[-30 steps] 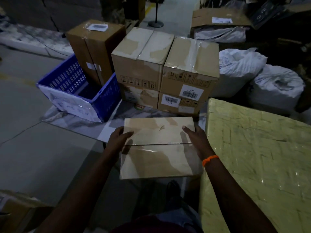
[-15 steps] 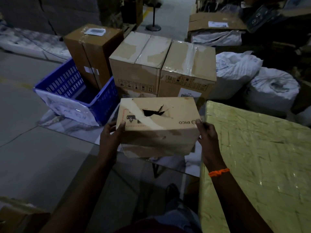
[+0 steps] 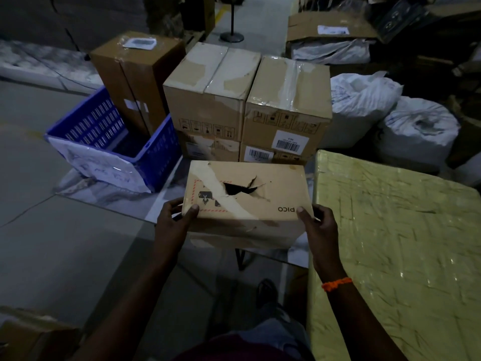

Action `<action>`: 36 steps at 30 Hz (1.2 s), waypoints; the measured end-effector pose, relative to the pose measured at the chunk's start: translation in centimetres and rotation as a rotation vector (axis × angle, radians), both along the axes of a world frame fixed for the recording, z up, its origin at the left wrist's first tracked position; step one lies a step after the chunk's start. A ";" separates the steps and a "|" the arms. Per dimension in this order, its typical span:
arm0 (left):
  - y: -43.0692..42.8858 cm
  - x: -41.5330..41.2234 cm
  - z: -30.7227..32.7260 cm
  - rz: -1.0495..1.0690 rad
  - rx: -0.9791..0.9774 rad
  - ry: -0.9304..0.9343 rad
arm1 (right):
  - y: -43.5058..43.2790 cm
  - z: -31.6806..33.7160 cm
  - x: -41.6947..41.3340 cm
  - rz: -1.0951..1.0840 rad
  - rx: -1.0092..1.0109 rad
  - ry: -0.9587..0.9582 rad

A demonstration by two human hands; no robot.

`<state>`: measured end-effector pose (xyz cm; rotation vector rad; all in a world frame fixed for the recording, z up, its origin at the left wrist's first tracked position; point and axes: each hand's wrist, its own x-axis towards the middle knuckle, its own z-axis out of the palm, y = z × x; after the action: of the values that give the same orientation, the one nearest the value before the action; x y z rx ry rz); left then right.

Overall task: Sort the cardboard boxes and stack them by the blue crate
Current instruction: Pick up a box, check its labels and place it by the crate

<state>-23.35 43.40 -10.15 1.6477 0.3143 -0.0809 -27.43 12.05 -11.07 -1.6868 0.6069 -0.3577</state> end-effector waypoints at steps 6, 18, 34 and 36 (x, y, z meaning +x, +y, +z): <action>-0.6 0.9 0.5 -0.068 0.329 -0.167 | 1.0 0.9 1.3 0.133 -0.572 -0.023; -2.3 7.2 0.7 -0.691 1.163 -0.367 | 2.5 1.2 6.9 0.663 -1.172 0.171; 0.3 1.1 0.1 -0.666 1.079 -0.531 | 1.5 0.1 0.8 0.598 -1.123 -0.045; 0.6 -0.5 -0.6 -0.672 1.120 -0.562 | 1.3 -0.8 -0.5 0.597 -1.197 -0.081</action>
<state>-23.84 43.95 -10.79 2.7179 -0.7836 0.0774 -27.91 13.33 -11.87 -2.8499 -0.3056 -0.3664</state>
